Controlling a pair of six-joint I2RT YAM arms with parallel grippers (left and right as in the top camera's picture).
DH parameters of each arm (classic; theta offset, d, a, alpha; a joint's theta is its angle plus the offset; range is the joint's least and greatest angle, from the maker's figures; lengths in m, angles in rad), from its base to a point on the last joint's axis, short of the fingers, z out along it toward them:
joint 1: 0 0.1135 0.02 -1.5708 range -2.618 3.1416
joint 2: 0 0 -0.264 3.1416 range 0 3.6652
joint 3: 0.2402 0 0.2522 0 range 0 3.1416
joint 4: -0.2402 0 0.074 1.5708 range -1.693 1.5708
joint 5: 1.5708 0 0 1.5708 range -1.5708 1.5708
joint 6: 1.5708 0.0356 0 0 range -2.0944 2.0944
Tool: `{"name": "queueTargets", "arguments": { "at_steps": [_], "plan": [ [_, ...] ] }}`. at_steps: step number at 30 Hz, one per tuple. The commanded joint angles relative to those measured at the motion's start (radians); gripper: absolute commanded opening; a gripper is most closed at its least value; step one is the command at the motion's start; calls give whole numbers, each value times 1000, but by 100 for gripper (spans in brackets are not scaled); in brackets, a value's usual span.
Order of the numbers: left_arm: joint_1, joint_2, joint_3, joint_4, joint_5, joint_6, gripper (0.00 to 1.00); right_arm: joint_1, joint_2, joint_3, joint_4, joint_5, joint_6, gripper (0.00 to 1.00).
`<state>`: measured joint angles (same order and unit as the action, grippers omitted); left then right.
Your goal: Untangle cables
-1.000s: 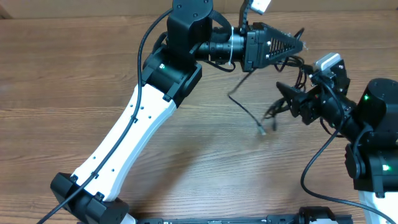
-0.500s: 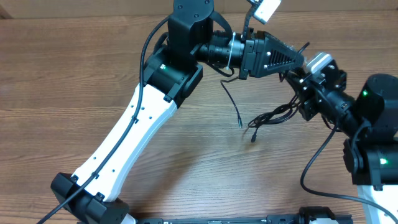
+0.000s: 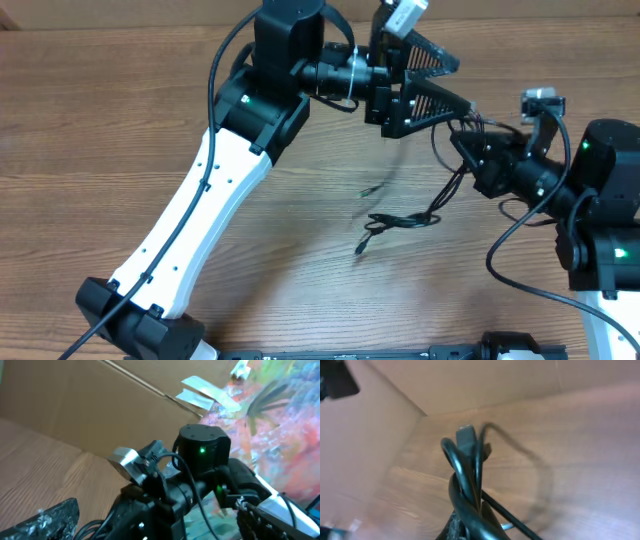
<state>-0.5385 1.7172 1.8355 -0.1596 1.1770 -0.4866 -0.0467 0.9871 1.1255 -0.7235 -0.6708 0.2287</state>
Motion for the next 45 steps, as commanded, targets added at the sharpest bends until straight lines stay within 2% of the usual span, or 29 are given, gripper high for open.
{"name": "queueTargets", "arguments": {
  "at_steps": [1, 6, 7, 8, 10, 13, 14, 18, 21, 25, 28, 29, 33, 43, 44, 45],
  "plan": [
    [10, -22, 18, -63, -5, 107, 100, -16, -3, 1, -27, -23, 165, 4],
    [4, -22, 18, -210, 54, 395, 100, -16, -3, 2, -31, -95, 153, 4],
    [-4, -22, 18, -283, 64, 501, 98, -16, -3, 2, -27, -134, 113, 4],
    [-5, -22, 18, -331, 61, 558, 93, -16, -3, 2, -26, -146, 95, 4],
    [-5, -22, 18, -408, 37, 620, 88, -16, -3, 2, -28, -146, 76, 4],
    [-4, -22, 18, -475, -49, 621, 87, -16, -3, 1, -23, -176, 26, 4],
    [-5, -21, 18, -495, -67, 621, 90, -16, -3, 2, -14, -215, -2, 4],
    [-5, -21, 19, -500, -77, 622, 90, -16, -3, 2, -5, -306, -77, 4],
    [-13, -21, 18, -502, -77, 630, 86, -16, -3, 2, -4, -372, -130, 4],
    [-39, -21, 18, -533, -83, 676, 69, -16, -3, 2, -4, -411, -159, 4],
    [-45, -21, 18, -540, -88, 678, 48, -16, -3, 1, -4, -411, -159, 4],
    [-44, -21, 18, -540, -88, 678, 27, -16, -3, 1, -5, -411, -159, 4],
    [-43, -21, 18, -540, -88, 674, 4, -16, -3, 1, -5, -411, -159, 4],
    [-43, -21, 19, -540, -77, 642, 4, -16, -3, 2, -5, -356, -159, 4],
    [-43, -21, 19, -540, -77, 639, 4, -16, -3, 1, -5, -343, -159, 17],
    [-43, -21, 19, -540, -79, 639, 4, -16, -3, 2, -5, -324, -158, 51]
  ]
}}
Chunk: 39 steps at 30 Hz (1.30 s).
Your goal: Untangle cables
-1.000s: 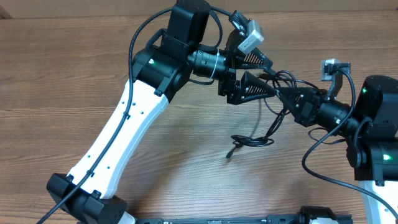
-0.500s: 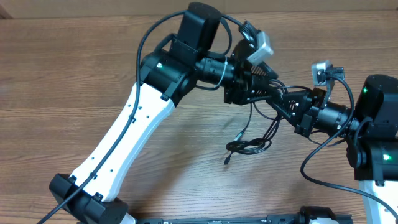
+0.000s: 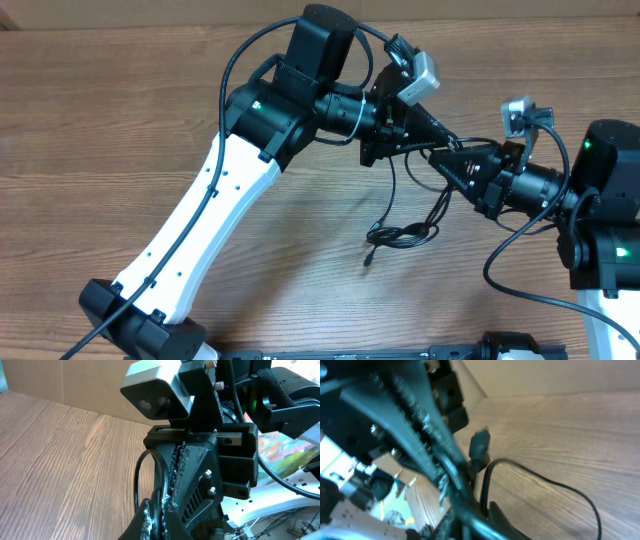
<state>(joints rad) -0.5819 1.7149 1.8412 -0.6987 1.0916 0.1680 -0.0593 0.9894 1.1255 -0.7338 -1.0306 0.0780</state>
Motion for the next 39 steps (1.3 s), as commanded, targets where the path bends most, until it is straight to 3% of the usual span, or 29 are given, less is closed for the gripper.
{"name": "queueTargets", "arguments": {
  "at_steps": [1, 3, 8, 13, 15, 19, 23, 27, 31, 32, 33, 35, 36, 37, 39],
  "plan": [
    [1, -18, 13, -2, -15, -15, 4, -4, -5, 2, 2, 55, -3, 87],
    [1, -18, 13, -2, -71, -21, 4, -4, -5, 2, -7, 76, 3, 100],
    [2, -18, 13, -8, -223, -71, 4, -4, -5, 1, -40, 188, 126, 100],
    [6, -18, 13, -14, -235, -71, 4, -4, -5, 2, 4, 211, 303, 100],
    [6, -18, 13, -23, -234, -71, 4, -4, -5, 2, 27, 211, 203, 100],
    [6, -18, 13, -83, -235, -11, 4, -4, -18, 2, 22, 212, -276, 93],
    [6, -18, 13, -114, -224, 16, 4, -4, -18, 2, 21, 227, -586, 91],
    [6, -19, 13, -113, -108, 58, 4, -4, -13, 1, 20, 226, -792, 96],
    [6, -19, 13, -113, -91, 57, 4, -3, -13, 1, 21, 226, -901, 96],
    [6, -19, 13, -111, -77, 58, 4, -4, -13, 1, 20, 226, -903, 94],
    [6, -19, 13, -107, -65, 57, 4, -4, -13, 1, 17, 226, -903, 84],
    [6, -19, 13, -99, -62, 55, 4, -4, -13, 1, 4, 227, -919, 45],
    [7, -19, 13, -90, -63, 47, 4, -4, -13, 1, -8, 235, -924, 12],
    [8, -19, 13, -80, -63, 32, 4, -4, -13, 1, -18, 238, -924, 5],
    [13, -19, 13, -48, -63, -18, 4, -4, -13, 1, -51, 237, -924, 4]
  ]
}}
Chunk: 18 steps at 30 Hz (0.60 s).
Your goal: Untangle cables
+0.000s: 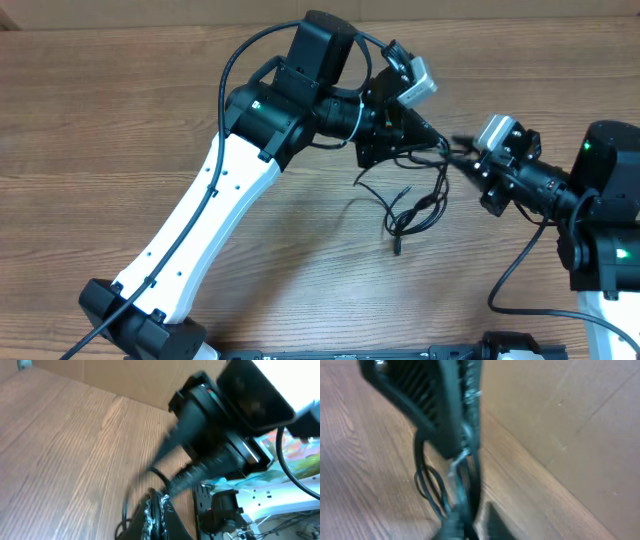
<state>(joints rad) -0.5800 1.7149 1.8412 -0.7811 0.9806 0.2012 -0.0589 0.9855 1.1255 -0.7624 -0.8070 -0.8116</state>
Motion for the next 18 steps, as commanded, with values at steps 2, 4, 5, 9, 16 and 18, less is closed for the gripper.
{"name": "queueTargets", "arguments": {
  "at_steps": [2, 4, 5, 9, 16, 18],
  "plan": [
    [13, -19, 13, 66, 49, -97, 4, -4, -9, 1, -57, 11, -34, 4],
    [13, -19, 13, 96, 49, -121, 4, -4, -9, 1, -76, 0, -34, 4],
    [13, -19, 13, 102, 48, -124, 4, -4, -9, 1, -80, -2, -34, 4],
    [28, -19, 13, 105, -37, -179, 4, -4, -9, 1, -88, -1, -27, 4],
    [97, -19, 13, 34, -446, -467, 4, -4, -11, 1, -85, -1, 60, 4],
    [111, -19, 13, 22, -449, -472, 4, -4, -11, 1, -84, -1, 78, 4]
  ]
}}
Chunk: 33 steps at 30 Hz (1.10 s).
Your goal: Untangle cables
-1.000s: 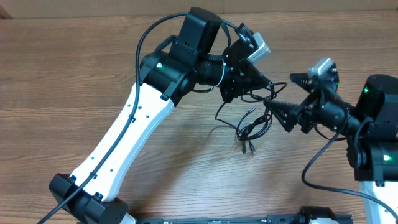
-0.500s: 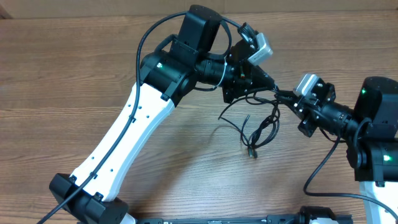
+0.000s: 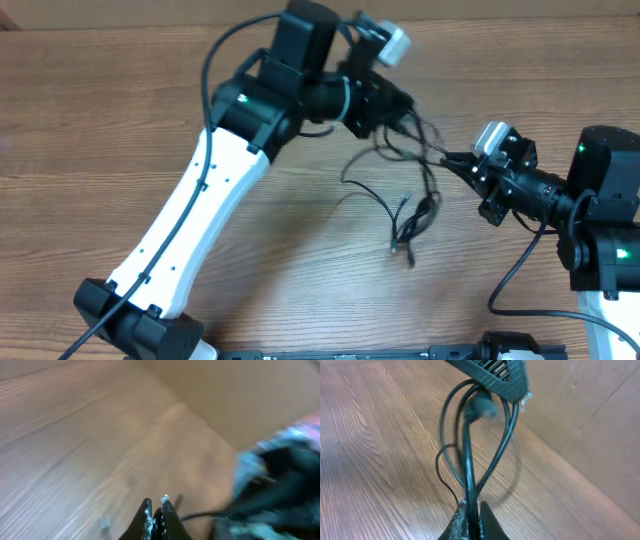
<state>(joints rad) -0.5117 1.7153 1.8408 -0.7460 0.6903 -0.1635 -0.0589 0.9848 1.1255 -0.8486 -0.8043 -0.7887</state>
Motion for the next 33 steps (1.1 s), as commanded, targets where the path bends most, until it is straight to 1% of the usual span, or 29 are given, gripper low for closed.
{"name": "queueTargets", "arguments": {
  "at_steps": [1, 3, 4, 5, 6, 8, 9, 10, 11, 15, 20, 22, 23, 25, 26, 29, 31, 33],
  "plan": [
    [47, -19, 13, -17, -159, -107, 4, -4, -10, 1, 5, -4, 65, 4],
    [53, -19, 13, -32, -156, -107, 4, -4, -10, 1, 17, 5, 109, 4],
    [53, -19, 13, -37, -144, -106, 4, -4, -10, 1, 39, 31, 180, 4],
    [53, -19, 13, -40, -133, -106, 4, -4, -10, 1, 50, 49, 216, 4],
    [53, -19, 13, -39, -99, -101, 4, -4, -7, 1, 79, 122, 325, 4],
    [53, -19, 13, -35, -34, -69, 4, -4, -5, 1, 116, 238, 463, 4],
    [53, -19, 13, -33, 2, -45, 4, -4, -5, 1, 132, 293, 526, 4],
    [53, -19, 13, -31, 33, -27, 4, -4, -5, 1, 138, 319, 554, 4],
    [53, -19, 13, -26, 103, 16, 4, -4, -5, 1, 140, 344, 565, 99],
    [53, -19, 13, -8, 217, 60, 4, -4, -5, 1, 141, 344, 562, 100],
    [53, -19, 13, -5, 228, 60, 4, -4, -5, 1, 163, 324, 543, 100],
    [53, -19, 13, -2, 245, 61, 4, -4, -5, 1, 165, 243, 460, 100],
    [53, -19, 13, 4, 272, 63, 4, -4, -5, 1, 159, 150, 371, 100],
    [51, -19, 13, 24, 322, 63, 4, -4, -4, 1, 151, 22, 254, 100],
    [51, -19, 13, 43, 364, 63, 4, -4, -2, 1, 151, -18, 220, 99],
    [50, -19, 13, 89, 455, 60, 4, -4, 14, 1, 152, -67, 183, 99],
    [44, -19, 13, 113, 492, 57, 4, -4, 30, 1, 152, -100, 180, 97],
    [29, -19, 13, 119, 494, 51, 4, -4, 58, 1, 153, -153, 156, 90]
  ]
}}
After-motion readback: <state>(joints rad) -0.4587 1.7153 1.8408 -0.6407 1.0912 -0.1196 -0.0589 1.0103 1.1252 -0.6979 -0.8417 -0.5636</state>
